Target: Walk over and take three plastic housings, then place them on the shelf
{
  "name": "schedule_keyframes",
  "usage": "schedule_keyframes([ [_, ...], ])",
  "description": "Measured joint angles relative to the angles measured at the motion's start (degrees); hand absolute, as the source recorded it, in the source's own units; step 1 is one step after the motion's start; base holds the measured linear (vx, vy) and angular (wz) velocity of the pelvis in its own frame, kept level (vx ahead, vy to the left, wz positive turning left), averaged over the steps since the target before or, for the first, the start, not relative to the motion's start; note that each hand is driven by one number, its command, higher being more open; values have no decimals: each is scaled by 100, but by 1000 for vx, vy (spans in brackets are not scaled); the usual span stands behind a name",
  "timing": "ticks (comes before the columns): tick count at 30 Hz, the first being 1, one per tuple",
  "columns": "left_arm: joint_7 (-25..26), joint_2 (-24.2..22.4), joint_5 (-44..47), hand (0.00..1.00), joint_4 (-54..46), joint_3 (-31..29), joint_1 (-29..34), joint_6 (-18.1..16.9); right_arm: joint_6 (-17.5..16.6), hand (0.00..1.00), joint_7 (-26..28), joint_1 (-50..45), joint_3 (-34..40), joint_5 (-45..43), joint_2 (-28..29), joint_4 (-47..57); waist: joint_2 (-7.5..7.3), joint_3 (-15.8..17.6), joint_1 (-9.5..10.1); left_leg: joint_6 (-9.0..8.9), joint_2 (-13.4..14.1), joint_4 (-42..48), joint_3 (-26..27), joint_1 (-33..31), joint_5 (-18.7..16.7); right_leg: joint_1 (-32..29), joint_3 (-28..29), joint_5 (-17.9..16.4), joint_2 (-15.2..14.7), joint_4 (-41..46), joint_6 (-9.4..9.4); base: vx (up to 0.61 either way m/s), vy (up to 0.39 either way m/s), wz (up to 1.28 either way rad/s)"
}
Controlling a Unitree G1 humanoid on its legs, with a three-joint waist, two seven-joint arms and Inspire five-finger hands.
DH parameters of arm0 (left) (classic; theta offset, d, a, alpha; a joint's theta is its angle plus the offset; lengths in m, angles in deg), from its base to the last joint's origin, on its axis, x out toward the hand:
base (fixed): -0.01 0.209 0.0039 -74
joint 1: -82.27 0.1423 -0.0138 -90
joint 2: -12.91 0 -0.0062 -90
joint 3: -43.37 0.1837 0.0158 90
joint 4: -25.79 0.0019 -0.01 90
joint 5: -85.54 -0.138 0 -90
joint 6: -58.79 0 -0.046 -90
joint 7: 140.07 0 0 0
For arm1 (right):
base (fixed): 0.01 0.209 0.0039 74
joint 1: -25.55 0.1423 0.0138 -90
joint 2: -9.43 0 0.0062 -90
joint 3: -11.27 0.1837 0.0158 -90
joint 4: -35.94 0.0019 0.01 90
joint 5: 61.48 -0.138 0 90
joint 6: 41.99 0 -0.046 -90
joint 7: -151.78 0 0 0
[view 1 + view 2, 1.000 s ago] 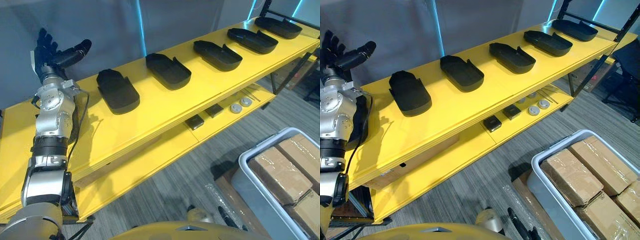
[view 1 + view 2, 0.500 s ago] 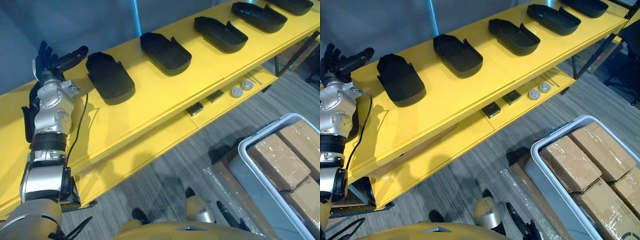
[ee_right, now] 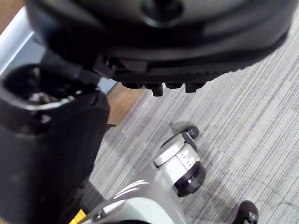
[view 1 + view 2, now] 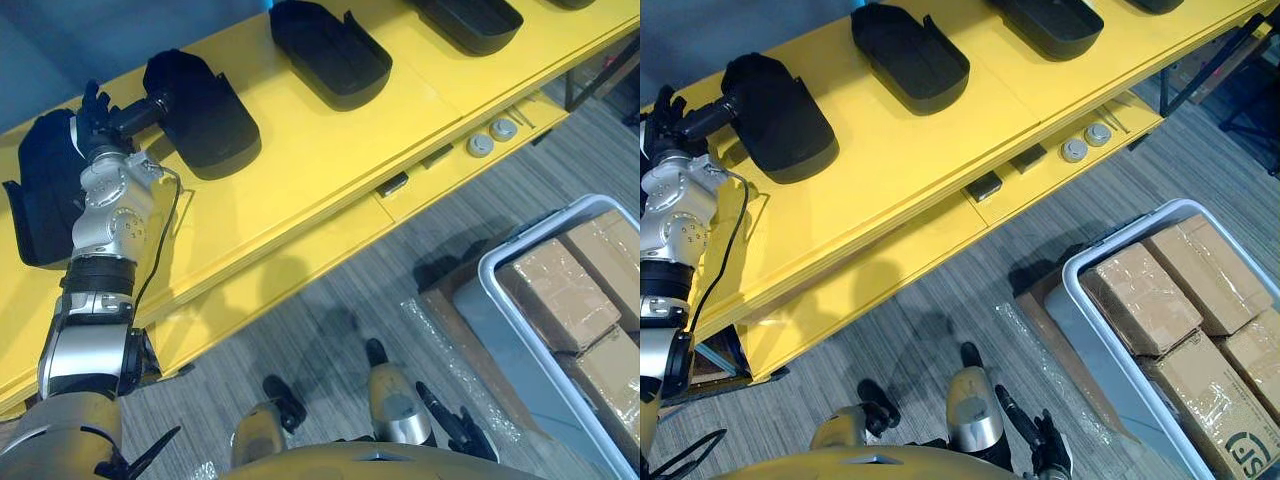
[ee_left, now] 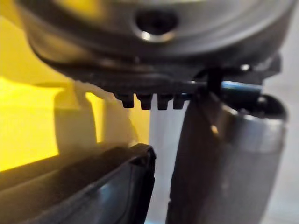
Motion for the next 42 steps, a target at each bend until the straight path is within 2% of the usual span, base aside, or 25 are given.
schedule_keyframes([
  [7,148,-38,205,100,-37,168,-261,-5,-1,100,-10,-26,-179,-183,-5,222,0,31,155,29,93,348,-52,-225,-182,-103,-1,-1,15,79,2,-3,8,1],
  [15,470,-63,207,100,-36,180,-437,-7,-14,100,7,-34,-387,-263,-35,320,7,106,184,33,243,647,-86,-335,-331,-108,-1,-6,82,129,5,-2,1,-1],
  [21,798,-70,232,100,76,208,-645,-43,-15,100,32,-47,-400,-285,-44,318,23,121,202,34,251,678,-96,-375,-341,-155,0,-22,84,176,14,0,0,0],
  [29,1120,-123,231,100,275,207,-903,-299,-38,100,95,-72,-464,-506,-51,314,15,126,256,36,327,798,-84,-407,-393,-164,11,-21,126,184,14,-1,3,-1],
  [38,1304,-286,230,100,346,175,-938,-388,-47,100,89,-116,-605,-688,-59,315,10,129,289,29,370,853,-103,-449,-425,-176,10,-27,154,201,13,0,0,0],
  [42,1414,-387,204,100,372,175,-948,-432,-46,100,92,-146,-652,-736,-55,337,-39,163,287,29,385,868,-89,-487,-426,-238,28,-32,165,239,6,-1,0,-1],
])
